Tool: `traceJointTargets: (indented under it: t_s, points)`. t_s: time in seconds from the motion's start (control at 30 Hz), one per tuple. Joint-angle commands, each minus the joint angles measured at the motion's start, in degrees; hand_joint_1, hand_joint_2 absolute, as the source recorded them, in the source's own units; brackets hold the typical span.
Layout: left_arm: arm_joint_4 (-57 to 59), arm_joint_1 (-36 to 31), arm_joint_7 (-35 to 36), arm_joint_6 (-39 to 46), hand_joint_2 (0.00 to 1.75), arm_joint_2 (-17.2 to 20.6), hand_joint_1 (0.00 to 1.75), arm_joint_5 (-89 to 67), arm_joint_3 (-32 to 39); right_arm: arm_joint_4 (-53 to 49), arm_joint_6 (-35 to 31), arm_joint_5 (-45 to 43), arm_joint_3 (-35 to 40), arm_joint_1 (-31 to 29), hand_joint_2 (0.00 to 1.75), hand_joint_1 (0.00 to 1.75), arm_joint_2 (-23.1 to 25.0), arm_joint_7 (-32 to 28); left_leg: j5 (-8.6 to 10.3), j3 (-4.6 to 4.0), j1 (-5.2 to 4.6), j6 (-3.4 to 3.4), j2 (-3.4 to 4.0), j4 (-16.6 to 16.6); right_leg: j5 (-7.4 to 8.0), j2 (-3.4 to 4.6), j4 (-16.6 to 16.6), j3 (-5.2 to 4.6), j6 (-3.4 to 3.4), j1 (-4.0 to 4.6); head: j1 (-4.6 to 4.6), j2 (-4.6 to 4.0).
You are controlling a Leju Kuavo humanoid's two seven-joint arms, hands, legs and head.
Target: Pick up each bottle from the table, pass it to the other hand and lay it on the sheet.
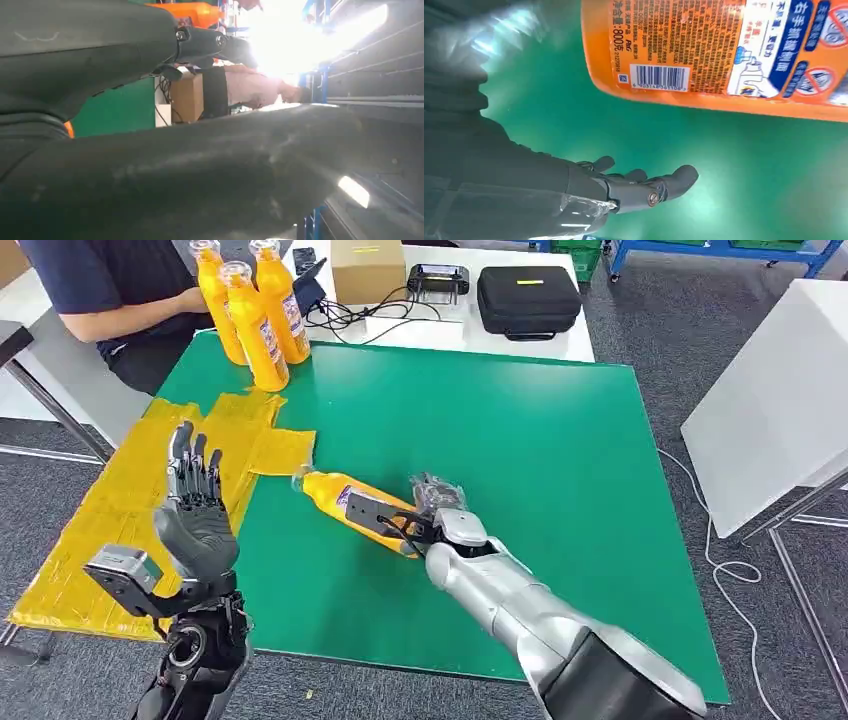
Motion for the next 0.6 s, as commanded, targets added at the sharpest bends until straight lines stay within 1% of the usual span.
traceJointTargets:
  t_s: [0.03,0.23,0.37,0.5,0.6]
  points:
    - [1.5,-1.8,0.8,0.0,0.00,-1.5,0.00,-0.6,0.4,1.3,1.8,0.0,-2.0,-0.3,1.75,0.00,-0.4,0.1,-0.05,0.13,0.05,-0.09,-0.07,0.0,-0.08,0.02,0.0,0.19,-0.06,0.04,0.00,0.02]
    - [3.2,-2.1,0.6,-0.1,0.00,-1.9,0.00,-0.5,0.1,2.9,1.6,0.5,-3.2,-0.1,1.75,0.00,-0.4,-0.5,-0.02,0.10,0.02,-0.06,-0.06,0.0,-0.05,0.01,0.0,0.13,-0.04,0.01,0.00,0.00]
    - [4.1,-2.9,0.4,-0.9,0.00,-2.9,0.00,-0.6,0.4,2.6,1.7,4.0,-3.7,0.6,1.75,0.00,-0.4,-0.9,-0.04,0.17,0.06,-0.09,-0.10,0.0,-0.08,0.00,-0.1,0.23,-0.06,0.04,0.00,0.02]
    - [4.2,-3.0,0.4,-1.0,0.00,-2.9,0.00,-0.6,0.4,2.6,1.6,4.3,-3.6,0.6,1.75,0.00,-0.4,-0.8,-0.02,0.10,0.02,-0.06,-0.07,0.0,-0.05,0.00,0.0,0.13,-0.04,0.01,0.00,0.00]
    - [4.3,-3.4,0.4,-1.5,0.00,-3.2,0.00,-0.4,0.7,1.5,1.3,7.8,-3.1,0.6,1.75,0.00,-0.4,-0.2,-0.06,0.16,0.05,-0.11,-0.09,0.0,-0.09,0.01,0.0,0.22,-0.08,0.04,0.00,0.00]
